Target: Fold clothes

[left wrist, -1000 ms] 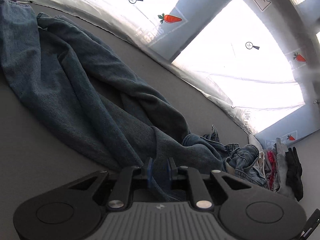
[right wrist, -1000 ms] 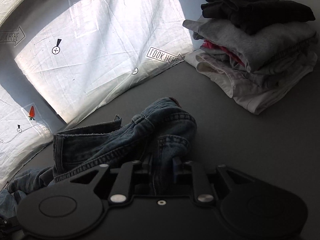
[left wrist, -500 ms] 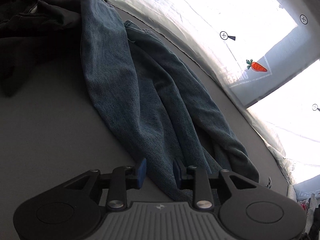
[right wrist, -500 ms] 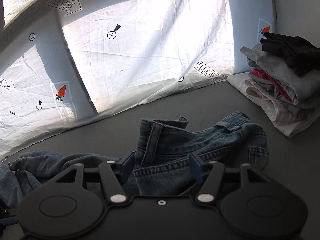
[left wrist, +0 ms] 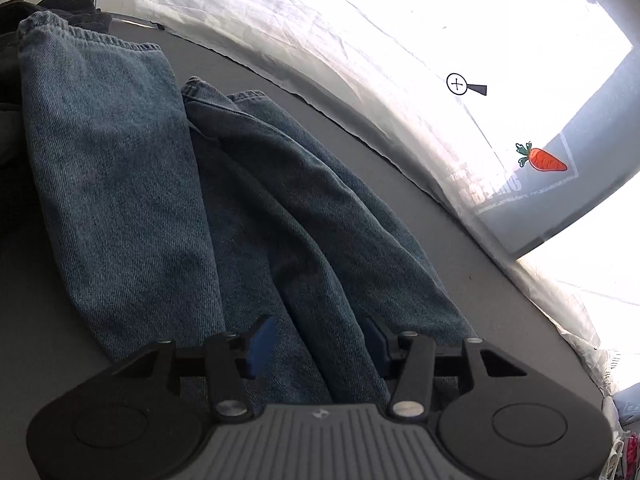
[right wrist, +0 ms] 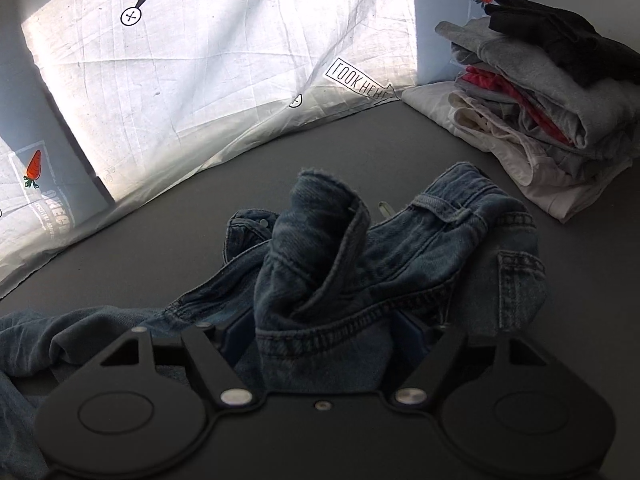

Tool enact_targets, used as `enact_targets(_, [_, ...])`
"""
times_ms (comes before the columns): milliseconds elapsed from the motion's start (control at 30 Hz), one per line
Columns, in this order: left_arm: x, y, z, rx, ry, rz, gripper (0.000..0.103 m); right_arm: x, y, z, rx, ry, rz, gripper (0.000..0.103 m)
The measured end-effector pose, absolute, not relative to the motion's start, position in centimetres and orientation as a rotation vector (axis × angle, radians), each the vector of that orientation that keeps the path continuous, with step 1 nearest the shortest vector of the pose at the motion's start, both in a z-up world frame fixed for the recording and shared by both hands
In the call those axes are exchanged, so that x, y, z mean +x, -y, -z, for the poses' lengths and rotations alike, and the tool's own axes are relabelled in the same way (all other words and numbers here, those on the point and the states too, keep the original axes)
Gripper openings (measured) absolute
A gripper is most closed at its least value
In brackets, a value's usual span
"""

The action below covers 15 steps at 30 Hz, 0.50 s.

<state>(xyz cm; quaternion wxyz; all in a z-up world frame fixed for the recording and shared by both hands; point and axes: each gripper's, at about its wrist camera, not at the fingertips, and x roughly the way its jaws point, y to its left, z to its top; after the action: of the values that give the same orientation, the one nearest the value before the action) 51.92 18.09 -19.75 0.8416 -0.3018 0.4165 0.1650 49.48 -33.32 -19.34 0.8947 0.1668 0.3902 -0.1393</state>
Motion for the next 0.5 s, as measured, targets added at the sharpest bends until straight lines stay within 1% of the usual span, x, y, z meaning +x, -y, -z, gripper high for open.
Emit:
enact_targets(167, [56.9, -19.0, 21.7, -0.565, -0.964, -0.438, 0.051, 49.7, 34.4, 18.7, 0.455, -0.817, 0.292, 0.074])
enact_targets(200, [57.5, -19.1, 22.0, -0.550, -0.978, -0.465, 0.050, 49.7, 34.5, 18.6, 0.454, -0.818, 0.292, 0.066])
enact_targets(233, [57.8, -19.2, 22.1, -0.543, -0.987, -0.487, 0.047, 49.8, 34.6, 18.6, 0.445, -0.818, 0.285, 0.056])
enact_targets(267, [58.1, -19.2, 22.1, -0.530, -1.001, -0.503, 0.039, 49.8, 34.8, 18.5, 0.435, -0.816, 0.276, 0.049])
enact_targets(300, [58.4, -19.1, 21.9, -0.510, -1.024, -0.513, 0.024, 49.8, 35.1, 18.4, 0.435, -0.805, 0.253, 0.030])
enact_targets(333, [58.6, -19.1, 21.8, -0.495, -1.042, -0.520, 0.019, 49.7, 35.5, 18.2, 0.442, -0.793, 0.231, 0.022])
enact_targets(400, [58.3, -19.4, 21.7, -0.498, -1.048, -0.517, 0.011, 49.6, 36.5, 17.7, 0.465, -0.756, 0.194, 0.017])
enact_targets(500, [56.7, -19.7, 19.9, -0.563, -0.991, -0.525, 0.009, 49.7, 38.1, 16.0, 0.482, -0.673, 0.167, 0.015])
